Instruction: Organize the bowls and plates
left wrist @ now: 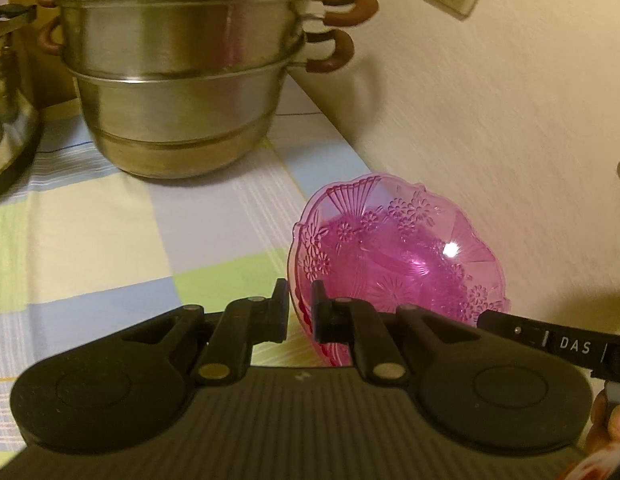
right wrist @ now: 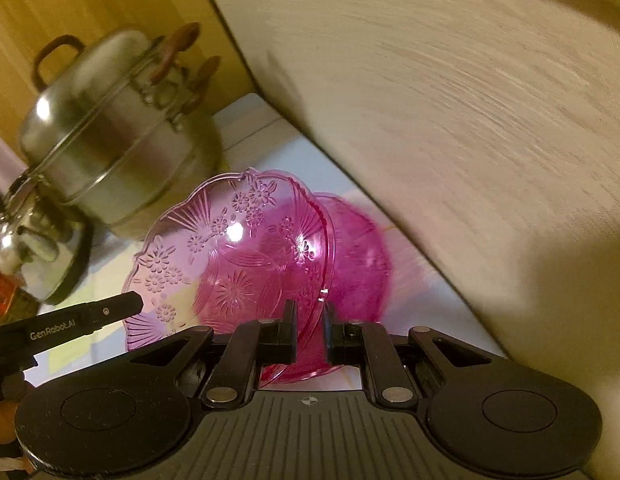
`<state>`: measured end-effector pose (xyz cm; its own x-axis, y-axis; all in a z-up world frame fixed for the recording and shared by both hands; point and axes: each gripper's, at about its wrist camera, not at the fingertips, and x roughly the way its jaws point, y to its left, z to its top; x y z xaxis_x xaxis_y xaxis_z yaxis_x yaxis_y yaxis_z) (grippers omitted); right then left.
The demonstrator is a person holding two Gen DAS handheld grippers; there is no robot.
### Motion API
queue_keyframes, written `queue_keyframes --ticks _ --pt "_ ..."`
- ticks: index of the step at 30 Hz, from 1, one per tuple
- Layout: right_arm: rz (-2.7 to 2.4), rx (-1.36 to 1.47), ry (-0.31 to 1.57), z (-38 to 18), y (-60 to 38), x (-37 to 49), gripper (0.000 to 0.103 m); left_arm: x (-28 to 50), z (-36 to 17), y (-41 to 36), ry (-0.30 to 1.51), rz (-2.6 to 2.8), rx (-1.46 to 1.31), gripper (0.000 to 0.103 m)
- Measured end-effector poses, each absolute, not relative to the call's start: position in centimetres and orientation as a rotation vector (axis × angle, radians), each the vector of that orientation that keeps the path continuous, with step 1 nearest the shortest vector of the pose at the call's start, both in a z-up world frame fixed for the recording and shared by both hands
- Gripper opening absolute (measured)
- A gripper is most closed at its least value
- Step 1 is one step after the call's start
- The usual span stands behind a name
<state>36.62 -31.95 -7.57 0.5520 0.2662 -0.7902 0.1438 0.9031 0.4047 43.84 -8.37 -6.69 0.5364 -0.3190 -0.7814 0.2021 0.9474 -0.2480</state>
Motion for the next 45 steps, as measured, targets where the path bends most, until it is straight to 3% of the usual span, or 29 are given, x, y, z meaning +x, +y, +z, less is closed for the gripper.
queue_keyframes --ticks 17,45 --pt "0.037 0.402 1.009 -10.6 -33.1 38.5 0.012 45.8 -10.6 -10.8 0.995 -0.315 -0.109 0.010" --pt "0.008 0.350 1.011 -11.3 -32.4 39.1 0.015 46.0 -10.5 -11.5 0.992 -0.292 -0.070 0.013"
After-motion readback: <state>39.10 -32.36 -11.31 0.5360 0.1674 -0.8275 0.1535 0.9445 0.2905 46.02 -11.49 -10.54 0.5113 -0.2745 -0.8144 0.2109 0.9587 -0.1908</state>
